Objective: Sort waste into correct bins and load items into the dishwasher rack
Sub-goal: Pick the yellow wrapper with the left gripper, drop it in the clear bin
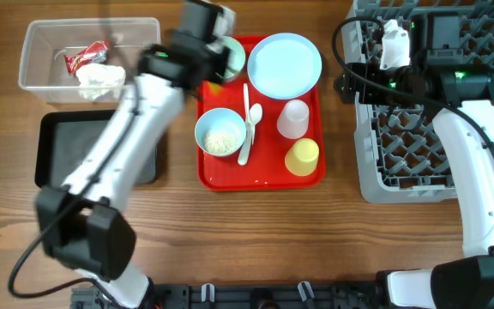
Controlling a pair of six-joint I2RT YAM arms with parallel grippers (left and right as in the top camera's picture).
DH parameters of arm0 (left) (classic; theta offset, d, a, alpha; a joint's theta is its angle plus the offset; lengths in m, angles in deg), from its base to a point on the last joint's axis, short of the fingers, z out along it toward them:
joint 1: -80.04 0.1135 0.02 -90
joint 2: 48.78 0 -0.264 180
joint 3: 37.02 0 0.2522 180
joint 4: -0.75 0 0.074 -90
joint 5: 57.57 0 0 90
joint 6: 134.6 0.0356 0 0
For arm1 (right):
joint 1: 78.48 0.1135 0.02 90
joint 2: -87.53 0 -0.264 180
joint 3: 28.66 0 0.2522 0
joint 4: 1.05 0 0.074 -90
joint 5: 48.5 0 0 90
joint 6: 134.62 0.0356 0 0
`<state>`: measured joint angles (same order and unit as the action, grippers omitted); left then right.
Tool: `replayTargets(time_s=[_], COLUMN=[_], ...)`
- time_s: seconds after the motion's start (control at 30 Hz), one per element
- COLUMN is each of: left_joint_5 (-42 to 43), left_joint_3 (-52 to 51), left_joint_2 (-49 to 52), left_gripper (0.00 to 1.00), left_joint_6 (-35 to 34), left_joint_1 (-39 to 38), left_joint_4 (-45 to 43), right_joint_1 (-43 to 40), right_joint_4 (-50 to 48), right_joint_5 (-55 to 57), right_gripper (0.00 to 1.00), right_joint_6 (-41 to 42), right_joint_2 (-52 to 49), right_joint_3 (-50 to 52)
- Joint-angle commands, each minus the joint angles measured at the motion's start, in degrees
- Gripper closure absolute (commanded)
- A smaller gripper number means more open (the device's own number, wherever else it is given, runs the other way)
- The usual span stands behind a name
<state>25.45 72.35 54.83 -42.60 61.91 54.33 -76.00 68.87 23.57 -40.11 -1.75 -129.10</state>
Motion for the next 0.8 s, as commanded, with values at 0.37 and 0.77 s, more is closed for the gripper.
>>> replayTargets(time_s=[0.37,0.77], left_joint_5=[11.3,35.0], left_joint_3=[0.3,0.2], left_joint_2=[13.5,3.9], left_gripper=[0.0,0.03], left_joint_6=[-1.0,0.2], left_joint_1=[26.4,13.9], left_joint_4=[-13.3,10.3], right_joint_1=[0.2,0.2], right_joint_4=[0.0,-0.4], right_joint_5=[0.4,0.4], right_gripper=[0.08,0.07], right_joint_6=[2.1,1.9], right_joint_2=[-0.6,-0.6], right_joint_3=[-1.0,-1.0])
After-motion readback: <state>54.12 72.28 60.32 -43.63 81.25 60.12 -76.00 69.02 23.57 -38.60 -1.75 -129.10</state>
